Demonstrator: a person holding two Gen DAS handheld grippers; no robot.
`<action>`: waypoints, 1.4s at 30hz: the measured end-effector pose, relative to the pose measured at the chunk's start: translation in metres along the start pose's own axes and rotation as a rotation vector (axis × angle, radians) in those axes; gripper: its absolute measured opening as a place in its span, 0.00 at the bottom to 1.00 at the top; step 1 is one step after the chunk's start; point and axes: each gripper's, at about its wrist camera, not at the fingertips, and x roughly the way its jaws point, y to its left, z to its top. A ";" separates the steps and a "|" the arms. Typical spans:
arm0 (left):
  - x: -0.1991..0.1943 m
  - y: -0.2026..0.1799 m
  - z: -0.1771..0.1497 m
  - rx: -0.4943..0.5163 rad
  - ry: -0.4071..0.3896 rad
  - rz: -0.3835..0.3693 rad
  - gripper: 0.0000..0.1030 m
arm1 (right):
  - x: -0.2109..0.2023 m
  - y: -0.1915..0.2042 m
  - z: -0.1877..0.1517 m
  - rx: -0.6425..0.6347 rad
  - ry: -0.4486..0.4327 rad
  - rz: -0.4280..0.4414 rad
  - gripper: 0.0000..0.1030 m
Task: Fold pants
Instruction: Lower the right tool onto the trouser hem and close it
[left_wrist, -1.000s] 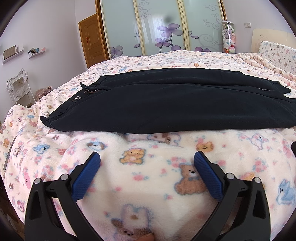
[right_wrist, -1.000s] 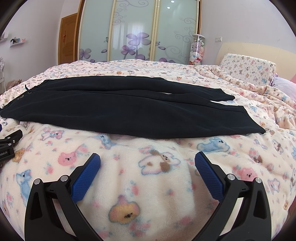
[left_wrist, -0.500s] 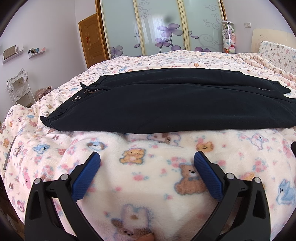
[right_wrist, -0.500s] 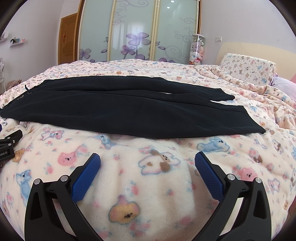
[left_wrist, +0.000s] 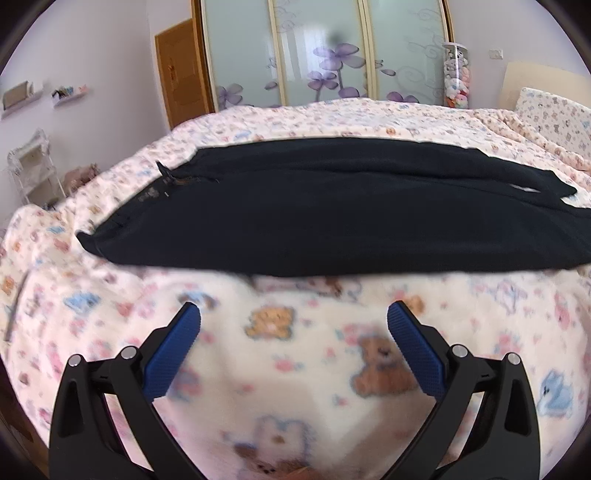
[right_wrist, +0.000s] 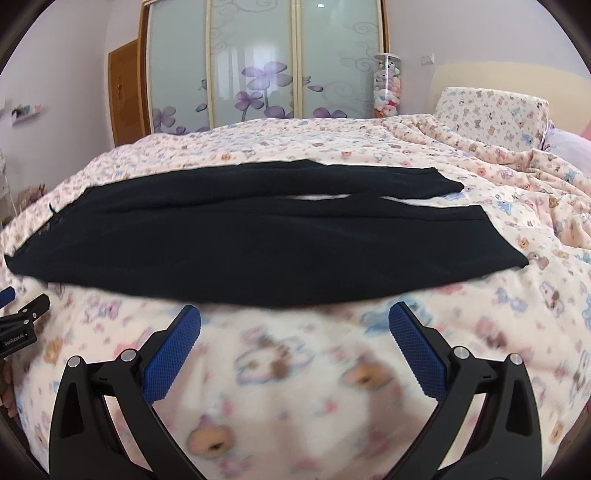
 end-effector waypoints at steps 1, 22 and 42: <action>-0.004 0.001 0.006 -0.001 -0.013 0.015 0.98 | 0.001 -0.006 0.006 0.009 0.000 0.009 0.99; 0.033 -0.032 0.052 -0.015 -0.127 0.119 0.98 | 0.202 -0.265 0.211 0.481 0.031 0.155 0.78; 0.062 -0.040 0.047 0.016 -0.006 -0.119 0.98 | 0.321 -0.306 0.199 0.434 0.165 -0.027 0.09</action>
